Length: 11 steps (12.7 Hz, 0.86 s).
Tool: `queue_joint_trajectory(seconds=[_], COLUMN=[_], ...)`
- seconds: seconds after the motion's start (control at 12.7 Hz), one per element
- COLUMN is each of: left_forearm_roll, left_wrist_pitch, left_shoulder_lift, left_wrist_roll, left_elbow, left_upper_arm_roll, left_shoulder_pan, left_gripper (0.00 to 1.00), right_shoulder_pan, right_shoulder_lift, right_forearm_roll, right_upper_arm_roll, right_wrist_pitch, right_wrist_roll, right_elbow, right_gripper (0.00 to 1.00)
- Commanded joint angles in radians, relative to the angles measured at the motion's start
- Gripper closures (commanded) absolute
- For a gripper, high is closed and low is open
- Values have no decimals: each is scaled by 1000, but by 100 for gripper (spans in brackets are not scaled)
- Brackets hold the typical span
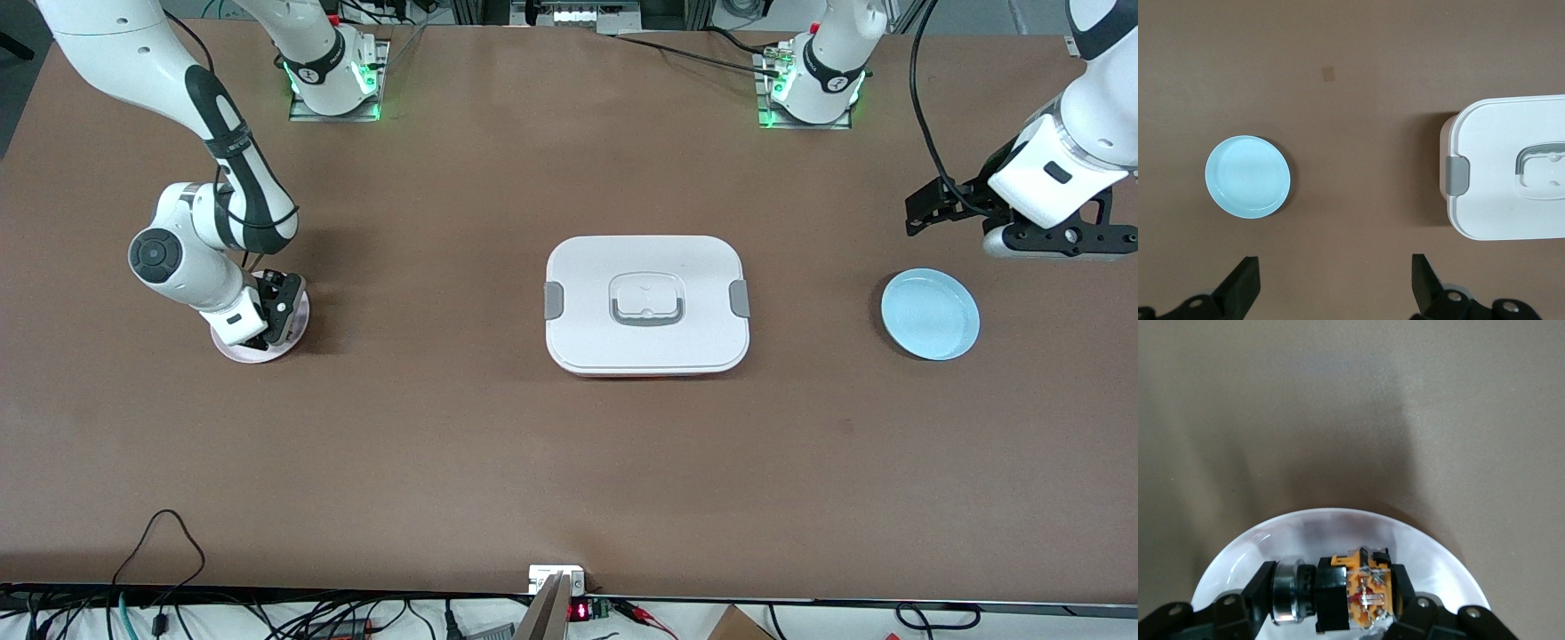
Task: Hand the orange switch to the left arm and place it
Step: 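Close the right gripper on the orange switch, then lift the orange switch with the right gripper over the white box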
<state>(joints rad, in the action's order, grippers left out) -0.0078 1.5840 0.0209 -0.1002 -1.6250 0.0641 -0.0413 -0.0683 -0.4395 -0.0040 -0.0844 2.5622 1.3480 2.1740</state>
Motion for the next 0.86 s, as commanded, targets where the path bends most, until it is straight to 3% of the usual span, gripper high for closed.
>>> queue_joint_trajectory(seconds=[0.0, 0.08, 0.39, 0.63, 0.79], left_forearm_roll=[20, 20, 6, -7, -76], left_wrist_pitch=[-27, -27, -25, -32, -45], left_shoulder_lift=[17, 17, 17, 17, 19], left_wrist_roll=[-12, -12, -13, -10, -9], left_elbow=[39, 39, 39, 37, 31], left_upper_arm_roll=[-3, -3, -6, -7, -7], left_shoulder_pan=[-11, -11, -9, -6, 0], left_gripper=[0, 0, 0, 0, 0], right_shoulder_pan=[8, 7, 5, 1, -8], right_shoulder_lift=[10, 21, 16, 13, 5], right_forearm_roll=[21, 25, 227, 386, 426], right_upper_arm_roll=[32, 50, 168, 251, 302], right_wrist_pitch=[9, -20, -278, -350, -370], right_wrist_roll=[20, 16, 14, -18, -91], right_elbow=[-3, -22, -213, -292, -356], right_gripper=[76, 80, 80, 80, 80])
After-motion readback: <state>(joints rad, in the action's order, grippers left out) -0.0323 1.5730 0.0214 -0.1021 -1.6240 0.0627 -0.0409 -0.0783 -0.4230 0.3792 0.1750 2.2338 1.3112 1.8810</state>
